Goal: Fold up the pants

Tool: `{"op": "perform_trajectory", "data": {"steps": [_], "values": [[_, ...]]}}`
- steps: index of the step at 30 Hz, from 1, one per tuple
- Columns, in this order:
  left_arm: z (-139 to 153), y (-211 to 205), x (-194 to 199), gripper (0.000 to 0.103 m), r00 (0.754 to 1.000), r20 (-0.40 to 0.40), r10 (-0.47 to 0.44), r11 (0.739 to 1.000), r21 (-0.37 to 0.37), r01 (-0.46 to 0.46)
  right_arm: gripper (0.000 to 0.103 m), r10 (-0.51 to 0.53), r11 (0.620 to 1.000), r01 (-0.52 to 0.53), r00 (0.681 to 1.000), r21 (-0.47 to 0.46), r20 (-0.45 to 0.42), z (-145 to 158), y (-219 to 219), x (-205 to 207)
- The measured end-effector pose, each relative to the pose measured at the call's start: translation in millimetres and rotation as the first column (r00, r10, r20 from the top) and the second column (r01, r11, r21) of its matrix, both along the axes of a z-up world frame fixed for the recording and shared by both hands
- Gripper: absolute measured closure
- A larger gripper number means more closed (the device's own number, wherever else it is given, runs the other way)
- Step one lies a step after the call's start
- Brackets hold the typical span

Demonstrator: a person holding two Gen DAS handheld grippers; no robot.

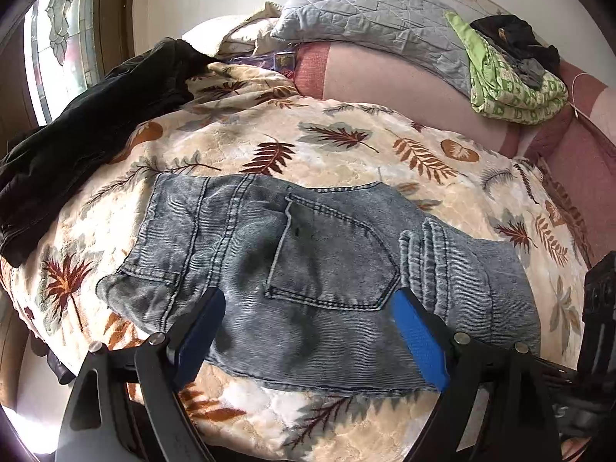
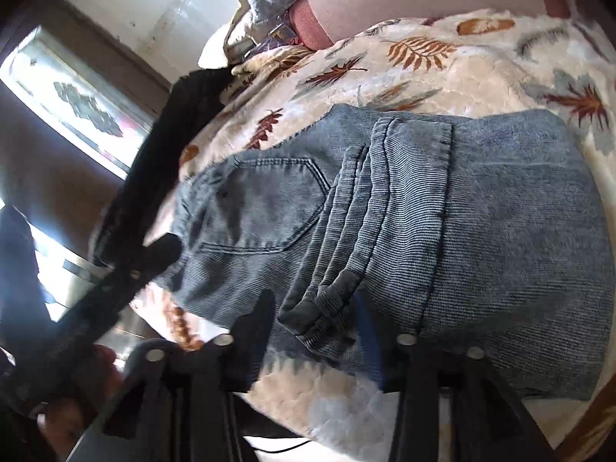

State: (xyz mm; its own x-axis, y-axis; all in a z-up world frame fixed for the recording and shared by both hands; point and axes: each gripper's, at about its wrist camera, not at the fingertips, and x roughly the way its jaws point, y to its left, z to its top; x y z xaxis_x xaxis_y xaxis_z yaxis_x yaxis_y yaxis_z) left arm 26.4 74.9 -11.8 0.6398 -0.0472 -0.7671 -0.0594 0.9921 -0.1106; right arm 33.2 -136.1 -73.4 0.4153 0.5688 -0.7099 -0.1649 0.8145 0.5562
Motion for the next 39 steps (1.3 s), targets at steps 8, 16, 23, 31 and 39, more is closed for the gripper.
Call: {"op": "perform_trajectory", "data": {"steps": [8,16,23,31,39], "values": [[6,-85,12,0.014,0.982,0.012,-0.189,0.981,-0.043,0.19,0.031,-0.214,0.897,0.238,0.971,0.372,-0.106,-1,-126,-14],[-55,-136,19,0.014,0.942,-0.218,-0.254,0.957,0.085,0.278,0.036,-0.184,0.877,0.263,0.957,0.403,-0.224,-7,-169,15],[-7,-163,9,0.014,0.938,-0.041,-0.345,0.937,-0.064,0.343,0.034,-0.218,0.94,0.271,0.944,0.207,-0.247,-12,-189,102],[-65,-183,19,0.014,0.921,-0.181,-0.346,0.933,0.04,0.359,0.078,-0.154,0.981,0.182,0.946,0.074,-0.286,-42,-178,149],[-65,-186,10,0.014,0.915,-0.181,-0.36,0.921,0.086,0.38,0.089,-0.104,0.955,0.068,0.988,-0.288,-0.111,-26,-132,157]]}}
